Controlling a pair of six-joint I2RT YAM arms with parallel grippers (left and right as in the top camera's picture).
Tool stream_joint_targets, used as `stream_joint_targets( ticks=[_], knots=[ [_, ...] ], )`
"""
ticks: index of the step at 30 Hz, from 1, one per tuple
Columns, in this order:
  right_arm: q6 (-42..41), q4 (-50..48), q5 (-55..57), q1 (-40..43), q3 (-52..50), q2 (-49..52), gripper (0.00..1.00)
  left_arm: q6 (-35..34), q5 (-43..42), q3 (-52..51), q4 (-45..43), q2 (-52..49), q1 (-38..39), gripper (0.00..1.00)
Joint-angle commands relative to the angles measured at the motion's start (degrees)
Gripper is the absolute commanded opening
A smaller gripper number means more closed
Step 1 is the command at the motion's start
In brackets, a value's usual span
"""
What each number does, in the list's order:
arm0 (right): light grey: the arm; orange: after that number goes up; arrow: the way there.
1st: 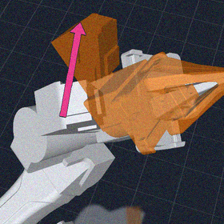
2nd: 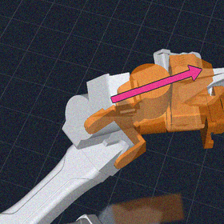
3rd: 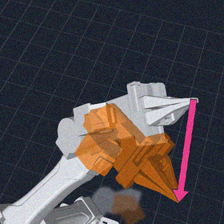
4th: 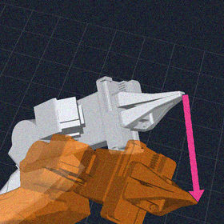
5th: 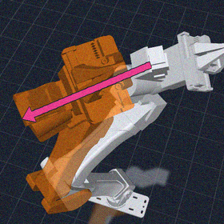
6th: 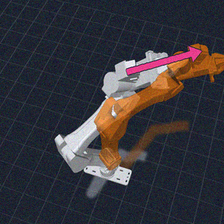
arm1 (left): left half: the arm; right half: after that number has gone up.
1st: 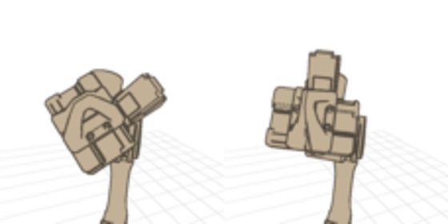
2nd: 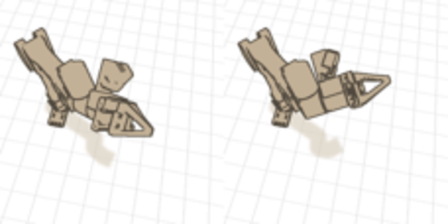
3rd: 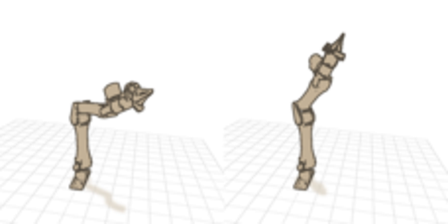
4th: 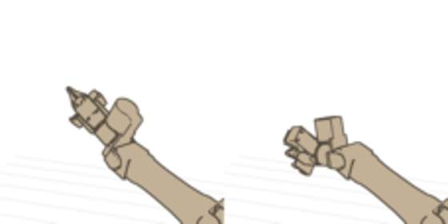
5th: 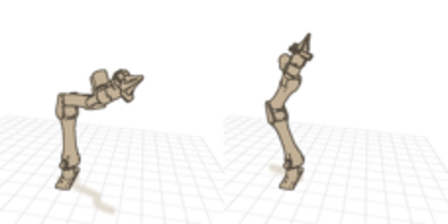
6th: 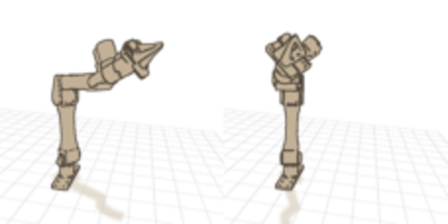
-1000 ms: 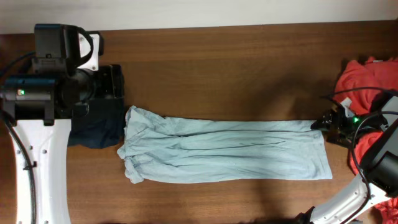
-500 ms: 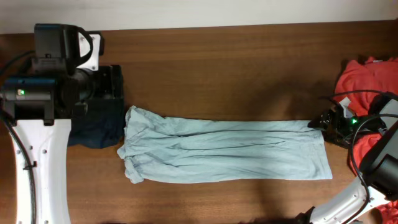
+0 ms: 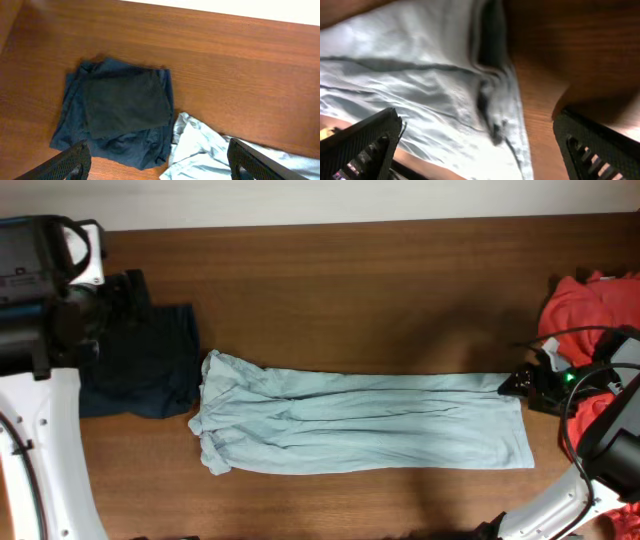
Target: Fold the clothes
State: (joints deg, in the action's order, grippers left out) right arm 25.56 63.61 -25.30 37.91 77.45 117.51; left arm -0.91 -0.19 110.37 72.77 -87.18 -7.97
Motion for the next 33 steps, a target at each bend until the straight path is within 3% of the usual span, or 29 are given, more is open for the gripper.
stream_joint_targets(
  ticks=[1,9,18,33],
  knots=[
    [1.0,-1.2,17.2,2.9,-3.3,5.6,0.99,0.5,0.4,0.4,-0.6,-1.3,-2.7,0.87],
    [1.0,-0.3,8.4,7.4,-5.2,5.7,0.99,0.5,-0.1,0.4,-0.8,-3.1,-3.6,0.87],
    [-0.8,-3.5,7.5,-1.1,-6.6,5.7,0.99,0.5,0.0,0.4,-1.2,-4.2,-3.6,0.87],
    [-3.3,-4.9,1.7,-2.7,-10.5,5.7,0.8,0.5,-0.1,0.4,-1.0,-4.2,-3.5,0.87]
  ],
)
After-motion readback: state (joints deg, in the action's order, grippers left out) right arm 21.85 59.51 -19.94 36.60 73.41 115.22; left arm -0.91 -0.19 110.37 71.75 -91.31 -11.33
